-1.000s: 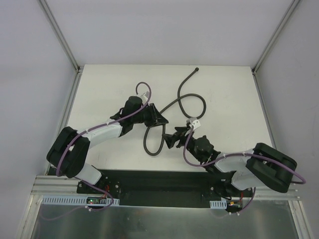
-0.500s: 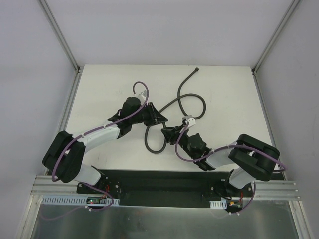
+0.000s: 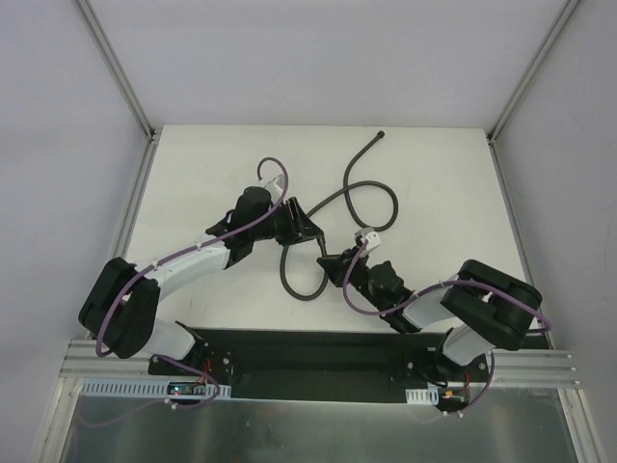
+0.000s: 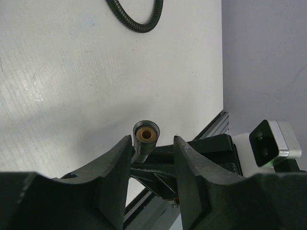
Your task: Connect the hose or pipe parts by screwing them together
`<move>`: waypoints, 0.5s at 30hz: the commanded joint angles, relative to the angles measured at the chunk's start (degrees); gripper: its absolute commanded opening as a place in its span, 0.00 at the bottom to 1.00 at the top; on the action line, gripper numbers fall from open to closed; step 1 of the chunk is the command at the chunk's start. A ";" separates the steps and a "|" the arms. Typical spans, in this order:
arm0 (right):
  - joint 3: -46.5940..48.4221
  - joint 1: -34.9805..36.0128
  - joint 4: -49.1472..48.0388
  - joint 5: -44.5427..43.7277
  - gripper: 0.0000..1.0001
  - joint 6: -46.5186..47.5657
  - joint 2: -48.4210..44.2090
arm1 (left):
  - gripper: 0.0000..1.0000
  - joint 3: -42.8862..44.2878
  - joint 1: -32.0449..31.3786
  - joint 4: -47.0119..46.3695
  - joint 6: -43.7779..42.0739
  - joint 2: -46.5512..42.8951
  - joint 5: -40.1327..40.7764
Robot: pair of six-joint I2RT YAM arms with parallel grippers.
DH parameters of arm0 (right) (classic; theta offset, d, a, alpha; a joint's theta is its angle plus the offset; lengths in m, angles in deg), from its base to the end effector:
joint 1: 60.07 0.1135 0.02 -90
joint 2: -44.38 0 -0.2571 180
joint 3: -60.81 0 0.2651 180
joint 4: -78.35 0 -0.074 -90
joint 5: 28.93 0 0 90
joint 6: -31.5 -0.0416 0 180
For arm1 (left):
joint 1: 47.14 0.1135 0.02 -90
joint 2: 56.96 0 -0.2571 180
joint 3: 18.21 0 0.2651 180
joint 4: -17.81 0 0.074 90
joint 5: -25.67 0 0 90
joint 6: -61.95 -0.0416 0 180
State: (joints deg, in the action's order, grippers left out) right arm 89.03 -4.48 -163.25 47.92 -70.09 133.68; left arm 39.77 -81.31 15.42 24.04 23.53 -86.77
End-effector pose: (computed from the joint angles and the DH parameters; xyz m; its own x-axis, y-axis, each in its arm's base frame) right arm 0.1545 0.2088 0.1396 -0.1306 0.1556 -0.9792 -0.6621 0.7214 0.2029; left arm 0.2625 -0.1974 0.2269 -0.8184 -0.3258 -0.4733 0.2766 0.4986 -0.8215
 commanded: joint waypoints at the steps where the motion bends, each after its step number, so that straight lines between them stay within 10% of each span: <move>1: -0.72 -0.66 -11.55 3.56 0.01 -1.24 -2.46 | 0.41 2.82 -0.54 0.96 -3.84 -2.44 -1.03; 15: -1.95 -1.98 -8.21 12.09 0.01 -1.85 -5.10 | 0.52 7.03 -0.46 11.07 -17.20 -1.83 -6.21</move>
State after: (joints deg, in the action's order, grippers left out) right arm 87.15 -6.14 -162.72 56.99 -71.18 130.77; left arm 43.75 -81.33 23.64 12.19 23.18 -89.61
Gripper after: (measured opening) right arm 0.134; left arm 0.518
